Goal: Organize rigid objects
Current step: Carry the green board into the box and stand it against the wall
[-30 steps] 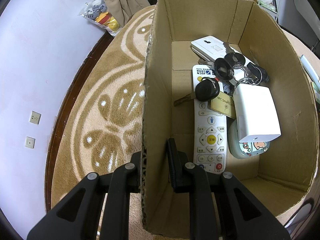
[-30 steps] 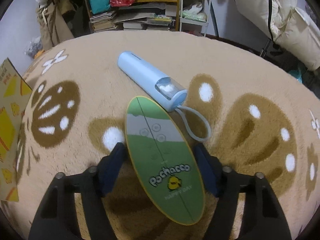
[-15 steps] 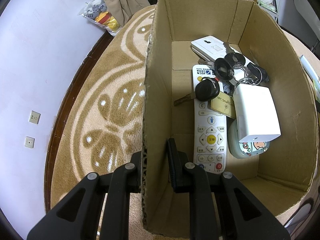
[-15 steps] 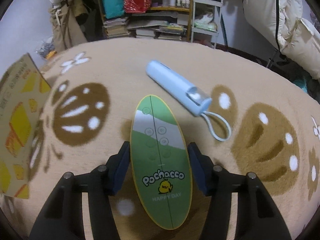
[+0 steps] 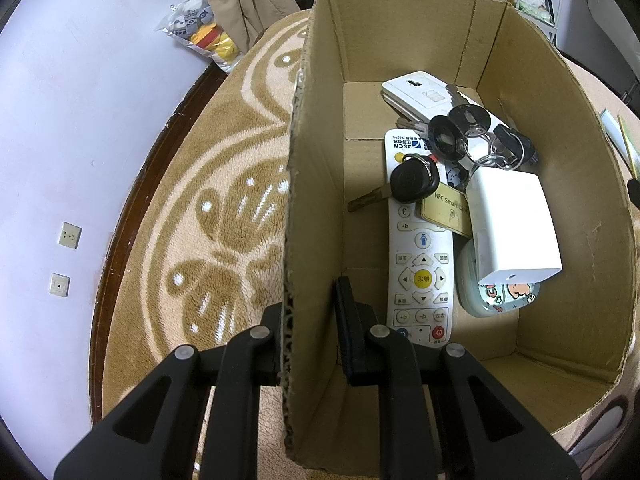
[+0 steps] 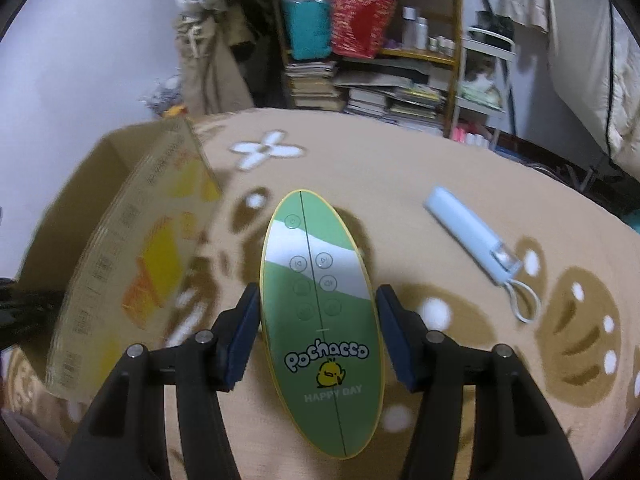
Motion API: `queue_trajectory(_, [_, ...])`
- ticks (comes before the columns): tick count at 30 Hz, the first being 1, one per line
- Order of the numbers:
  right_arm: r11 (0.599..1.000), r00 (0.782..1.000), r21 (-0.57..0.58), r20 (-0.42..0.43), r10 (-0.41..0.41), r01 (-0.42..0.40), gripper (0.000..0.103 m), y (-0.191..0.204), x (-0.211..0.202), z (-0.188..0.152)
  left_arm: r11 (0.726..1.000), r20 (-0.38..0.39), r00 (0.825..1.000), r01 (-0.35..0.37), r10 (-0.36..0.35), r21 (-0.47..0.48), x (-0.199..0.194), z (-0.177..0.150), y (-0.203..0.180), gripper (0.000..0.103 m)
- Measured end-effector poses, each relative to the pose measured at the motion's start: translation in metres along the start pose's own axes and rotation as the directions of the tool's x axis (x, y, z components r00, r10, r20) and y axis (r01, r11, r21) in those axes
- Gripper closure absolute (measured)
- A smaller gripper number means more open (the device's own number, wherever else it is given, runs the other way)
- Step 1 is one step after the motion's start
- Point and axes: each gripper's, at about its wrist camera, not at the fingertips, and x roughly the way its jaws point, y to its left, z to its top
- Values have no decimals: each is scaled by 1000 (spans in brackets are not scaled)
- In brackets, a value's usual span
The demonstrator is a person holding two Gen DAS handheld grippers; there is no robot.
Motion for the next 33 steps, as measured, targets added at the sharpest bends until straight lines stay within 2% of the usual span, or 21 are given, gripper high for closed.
queue_trajectory(14, [986,984,-109,112,141,-129,41,76,-33,33,1000,-1,1000,0,0,0,0,0,0,86])
queue_trajectory(23, [975,974,-119,106,201,-188,41,111,-27,48,1000,-1,1000,2,-2,-1,1,0,0,86])
queue_trajectory(33, [971,970,-73,69,234,-229,41,124,-11,49,1000,-4,1000,17,-17,-11,4,-1,3,86])
